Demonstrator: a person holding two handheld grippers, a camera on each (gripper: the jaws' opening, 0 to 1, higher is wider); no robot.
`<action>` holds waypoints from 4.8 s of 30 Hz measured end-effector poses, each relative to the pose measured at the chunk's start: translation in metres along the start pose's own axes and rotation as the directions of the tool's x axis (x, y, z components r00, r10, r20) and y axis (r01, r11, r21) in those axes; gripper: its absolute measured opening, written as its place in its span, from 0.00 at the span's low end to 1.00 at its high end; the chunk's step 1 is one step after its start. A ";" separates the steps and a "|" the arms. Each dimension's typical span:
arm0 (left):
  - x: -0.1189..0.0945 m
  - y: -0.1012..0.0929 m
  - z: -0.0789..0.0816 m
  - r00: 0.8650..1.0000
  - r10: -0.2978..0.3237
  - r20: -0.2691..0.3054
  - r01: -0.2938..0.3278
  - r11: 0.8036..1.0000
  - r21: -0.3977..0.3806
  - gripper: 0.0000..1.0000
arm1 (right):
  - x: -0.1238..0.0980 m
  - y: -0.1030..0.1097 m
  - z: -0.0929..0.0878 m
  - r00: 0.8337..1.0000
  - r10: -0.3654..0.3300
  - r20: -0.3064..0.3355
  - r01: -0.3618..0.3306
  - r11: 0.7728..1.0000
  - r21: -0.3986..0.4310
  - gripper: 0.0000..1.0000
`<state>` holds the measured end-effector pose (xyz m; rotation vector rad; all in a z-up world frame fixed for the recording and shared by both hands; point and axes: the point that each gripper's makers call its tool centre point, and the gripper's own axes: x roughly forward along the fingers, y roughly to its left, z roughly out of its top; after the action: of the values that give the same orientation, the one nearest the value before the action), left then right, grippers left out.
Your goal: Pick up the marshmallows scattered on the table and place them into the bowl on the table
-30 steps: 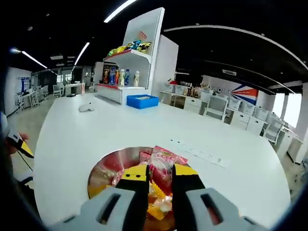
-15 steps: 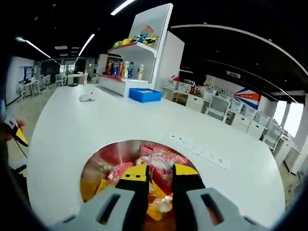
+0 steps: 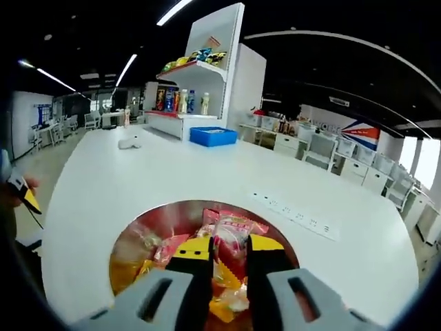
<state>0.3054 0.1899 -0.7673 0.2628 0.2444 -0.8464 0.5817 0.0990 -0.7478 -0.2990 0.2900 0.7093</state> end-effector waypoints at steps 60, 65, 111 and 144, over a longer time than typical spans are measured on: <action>0.002 -0.005 -0.005 1.000 -0.012 -0.022 0.012 1.000 0.021 0.83 | -0.003 0.010 -0.001 0.999 0.027 0.036 -0.030 0.995 0.097 0.97; 0.001 -0.004 -0.003 1.000 -0.008 -0.015 0.008 1.000 0.020 0.83 | -0.014 0.002 0.000 0.997 0.022 0.069 -0.030 0.993 0.115 0.96; 0.001 -0.008 0.000 1.000 0.006 -0.016 -0.006 1.000 0.031 0.83 | -0.240 0.102 -0.054 0.957 0.149 0.247 -0.186 0.973 0.135 0.89; 0.136 0.022 -0.021 0.939 0.344 0.008 -0.339 0.930 -0.142 0.95 | -0.241 0.104 -0.049 0.952 0.134 0.275 -0.177 0.974 0.140 0.86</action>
<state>0.4067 0.1153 -0.8274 0.1543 0.2180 -0.4848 0.3301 0.0134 -0.7242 -0.0231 0.1169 0.8667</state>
